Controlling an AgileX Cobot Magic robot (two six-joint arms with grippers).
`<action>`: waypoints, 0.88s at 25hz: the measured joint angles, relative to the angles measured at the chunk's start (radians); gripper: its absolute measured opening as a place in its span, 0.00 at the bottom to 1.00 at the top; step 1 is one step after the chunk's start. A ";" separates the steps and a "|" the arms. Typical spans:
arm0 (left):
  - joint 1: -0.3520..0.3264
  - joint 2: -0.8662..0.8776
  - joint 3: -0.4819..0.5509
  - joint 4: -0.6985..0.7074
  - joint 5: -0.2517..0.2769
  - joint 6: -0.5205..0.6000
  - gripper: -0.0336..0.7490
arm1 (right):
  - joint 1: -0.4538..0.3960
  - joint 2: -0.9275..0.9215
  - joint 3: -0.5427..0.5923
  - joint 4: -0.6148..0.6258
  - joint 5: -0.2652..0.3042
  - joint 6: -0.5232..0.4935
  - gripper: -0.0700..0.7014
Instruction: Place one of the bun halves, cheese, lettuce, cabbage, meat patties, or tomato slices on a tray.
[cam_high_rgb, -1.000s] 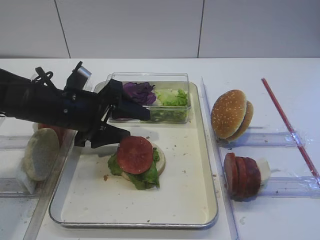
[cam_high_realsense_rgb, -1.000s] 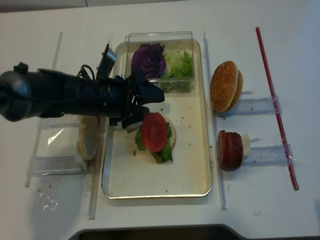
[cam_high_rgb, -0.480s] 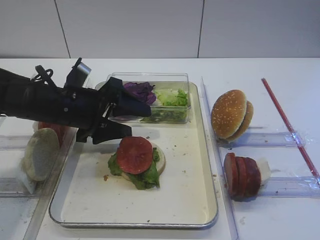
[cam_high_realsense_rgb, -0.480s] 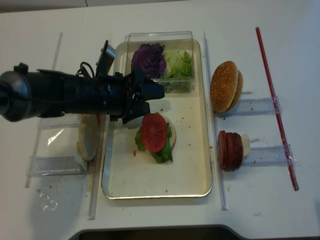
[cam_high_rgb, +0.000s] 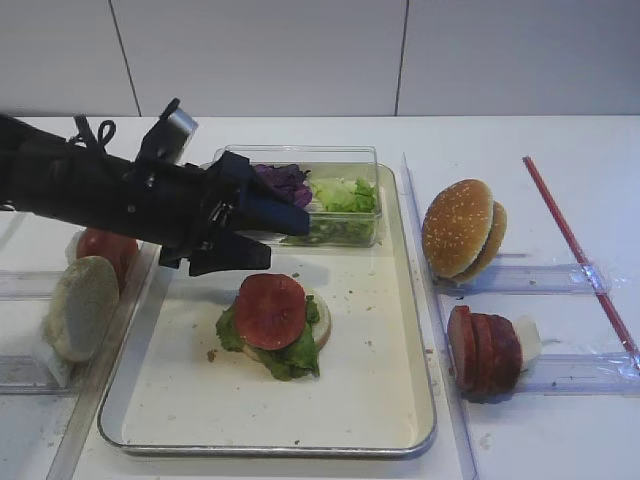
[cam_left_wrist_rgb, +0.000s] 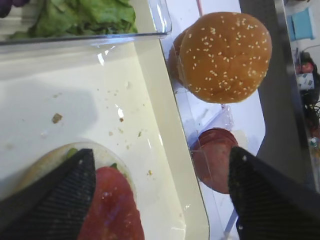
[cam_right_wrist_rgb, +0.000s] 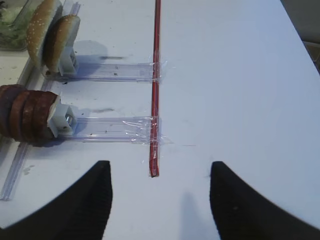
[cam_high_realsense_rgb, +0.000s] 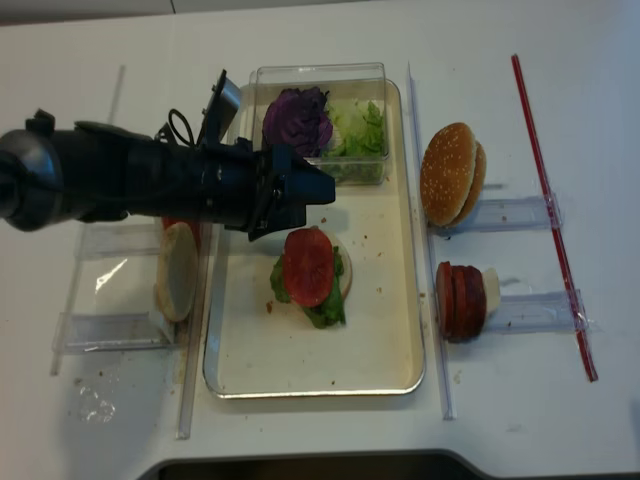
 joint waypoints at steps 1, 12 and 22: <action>0.000 0.000 -0.015 0.026 0.000 -0.016 0.69 | 0.000 0.000 0.000 0.000 0.000 0.000 0.68; 0.000 0.000 -0.187 0.335 0.037 -0.264 0.69 | 0.000 0.000 0.000 0.000 0.000 0.004 0.66; 0.000 0.002 -0.337 0.647 0.115 -0.514 0.69 | 0.000 0.000 0.000 0.000 0.000 0.004 0.66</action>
